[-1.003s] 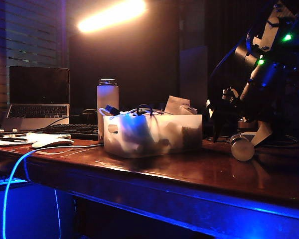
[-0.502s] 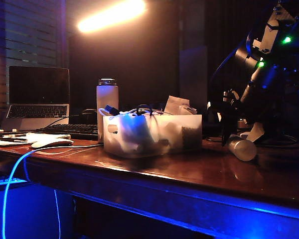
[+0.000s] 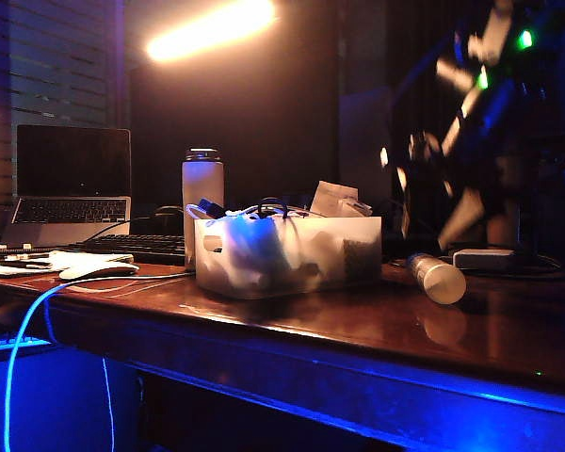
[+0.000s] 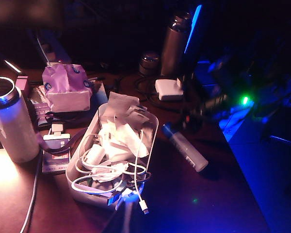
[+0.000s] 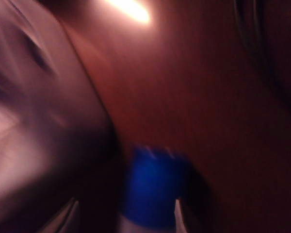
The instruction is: Pick up the liquid glue and place it into the translucent box.
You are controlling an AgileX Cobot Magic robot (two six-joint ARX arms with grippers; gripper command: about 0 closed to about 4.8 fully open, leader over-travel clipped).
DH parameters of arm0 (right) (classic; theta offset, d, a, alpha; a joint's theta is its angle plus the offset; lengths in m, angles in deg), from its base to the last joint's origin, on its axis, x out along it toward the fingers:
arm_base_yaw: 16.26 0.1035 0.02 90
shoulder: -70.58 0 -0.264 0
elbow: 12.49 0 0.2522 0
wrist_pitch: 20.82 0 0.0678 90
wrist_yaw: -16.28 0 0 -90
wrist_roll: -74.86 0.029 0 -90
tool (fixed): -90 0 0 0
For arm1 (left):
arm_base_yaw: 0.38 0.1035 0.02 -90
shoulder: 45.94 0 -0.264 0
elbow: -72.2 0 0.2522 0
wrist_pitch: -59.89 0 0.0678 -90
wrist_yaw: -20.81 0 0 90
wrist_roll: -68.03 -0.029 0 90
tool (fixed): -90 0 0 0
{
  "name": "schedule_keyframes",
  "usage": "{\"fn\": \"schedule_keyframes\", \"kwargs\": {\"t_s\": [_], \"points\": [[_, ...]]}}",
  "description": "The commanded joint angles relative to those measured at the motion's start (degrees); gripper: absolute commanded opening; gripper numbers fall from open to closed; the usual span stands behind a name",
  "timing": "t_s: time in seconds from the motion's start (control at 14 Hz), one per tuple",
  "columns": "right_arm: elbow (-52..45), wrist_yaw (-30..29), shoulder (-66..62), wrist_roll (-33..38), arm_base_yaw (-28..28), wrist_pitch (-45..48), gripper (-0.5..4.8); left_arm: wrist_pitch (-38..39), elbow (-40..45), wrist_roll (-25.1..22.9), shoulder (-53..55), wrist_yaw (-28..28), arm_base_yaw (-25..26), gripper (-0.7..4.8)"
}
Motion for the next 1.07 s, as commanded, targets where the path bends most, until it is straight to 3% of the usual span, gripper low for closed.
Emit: {"fn": "schedule_keyframes", "kwargs": {"t_s": [0.07, 0.36, 1.07], "points": [[3.48, -0.22, 0.26, -1.22, 0.00, -4.17, 3.24, -0.50, -0.31, 0.13, -0.24, 0.42, 0.00, -0.05], [3.41, 0.02, -0.87, -1.49, 0.00, -7.15, 4.02, -0.52, -0.31, 0.13, -0.24, 0.42, 0.00, -0.05], [3.34, 0.22, -5.64, -1.49, 0.24, -9.81, 4.00, -0.48, -0.31, 0.15, -0.26, 0.42, 0.00, -0.05]]}}
